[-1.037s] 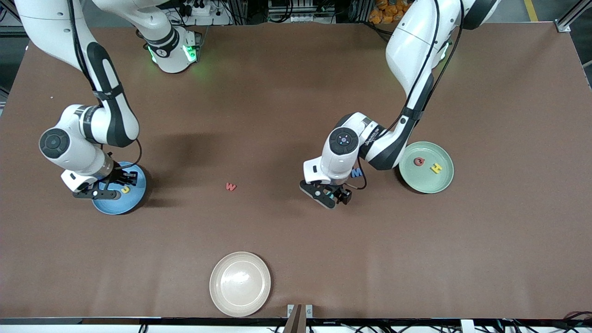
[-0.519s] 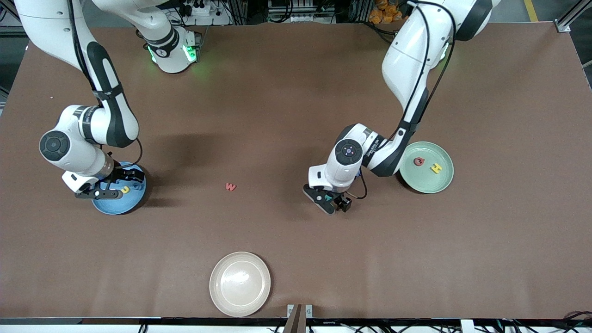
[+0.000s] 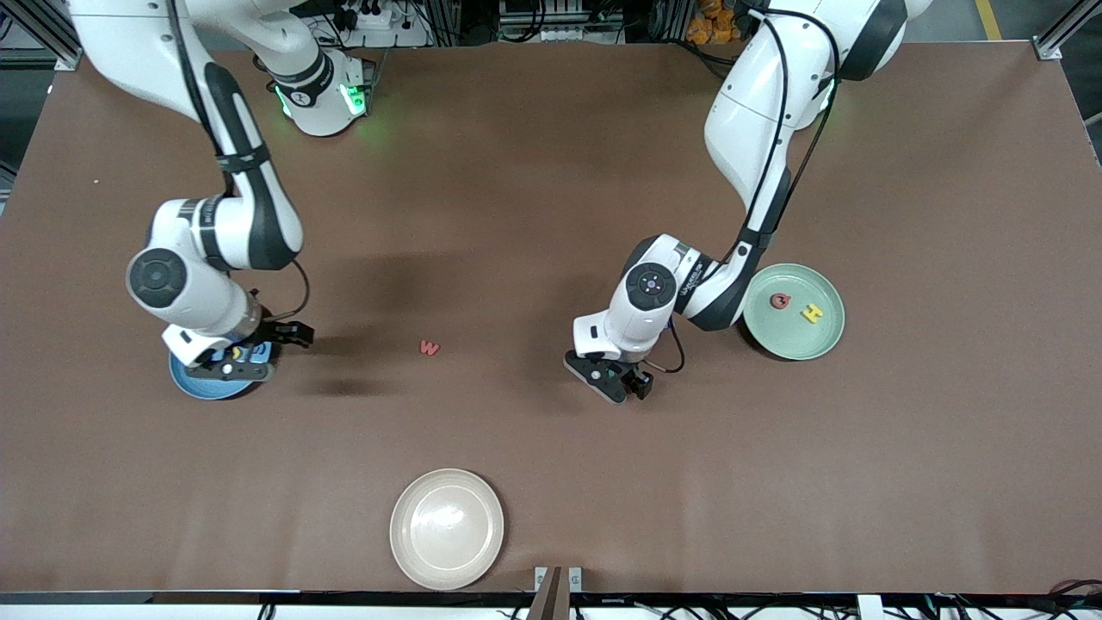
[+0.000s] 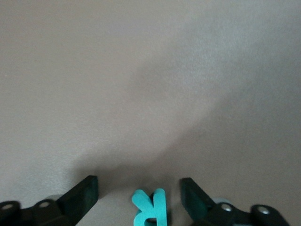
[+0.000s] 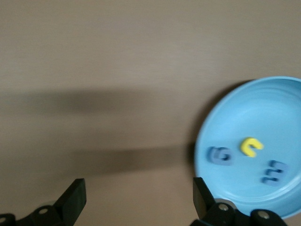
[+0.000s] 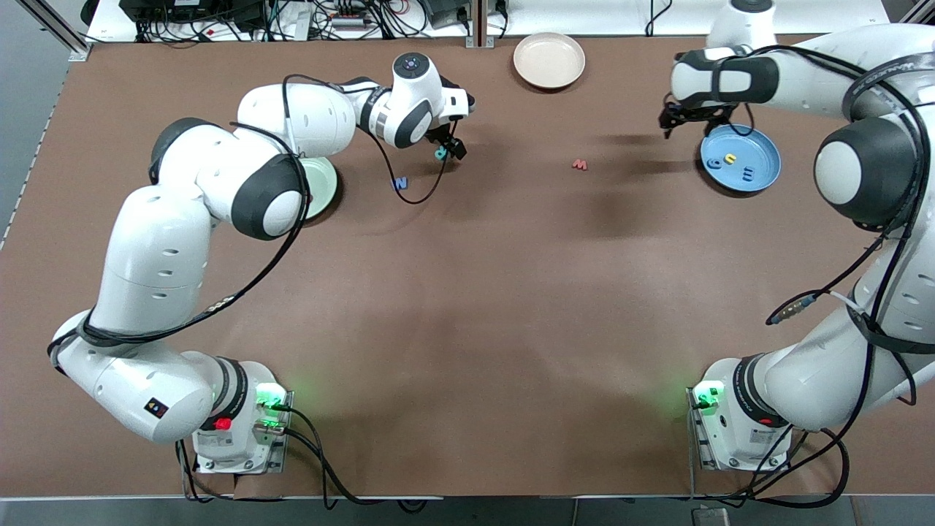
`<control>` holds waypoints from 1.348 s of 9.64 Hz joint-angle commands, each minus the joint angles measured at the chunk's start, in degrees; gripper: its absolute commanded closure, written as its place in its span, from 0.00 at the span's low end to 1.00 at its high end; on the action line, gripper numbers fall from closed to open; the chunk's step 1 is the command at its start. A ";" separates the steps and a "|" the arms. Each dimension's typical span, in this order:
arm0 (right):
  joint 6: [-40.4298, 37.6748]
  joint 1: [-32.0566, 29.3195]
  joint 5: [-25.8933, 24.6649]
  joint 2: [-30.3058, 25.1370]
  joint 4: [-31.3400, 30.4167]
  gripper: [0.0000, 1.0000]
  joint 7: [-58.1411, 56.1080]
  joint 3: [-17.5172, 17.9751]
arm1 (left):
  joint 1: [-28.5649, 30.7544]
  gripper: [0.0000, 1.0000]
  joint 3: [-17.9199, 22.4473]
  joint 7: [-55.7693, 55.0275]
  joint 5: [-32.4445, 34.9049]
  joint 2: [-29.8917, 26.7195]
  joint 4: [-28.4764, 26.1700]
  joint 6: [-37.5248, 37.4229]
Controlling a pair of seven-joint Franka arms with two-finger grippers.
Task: Sort upper and lower case letters into plates
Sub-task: 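Place the R on the green plate while the right gripper reaches the m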
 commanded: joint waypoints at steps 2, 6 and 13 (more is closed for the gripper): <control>-1.11 6.82 -0.05 0.87 4.21 0.00 0.08 0.11 | -0.68 0.28 0.36 -0.36 -2.40 -0.82 0.13 -1.09; -0.06 8.15 0.04 1.74 4.13 0.00 -19.75 2.47 | -0.59 0.32 0.10 -2.11 -2.31 -2.41 0.13 -8.20; 4.58 8.42 0.82 7.53 4.39 0.00 -49.28 9.24 | -0.59 0.91 0.19 -2.11 -2.14 -2.50 0.21 -10.04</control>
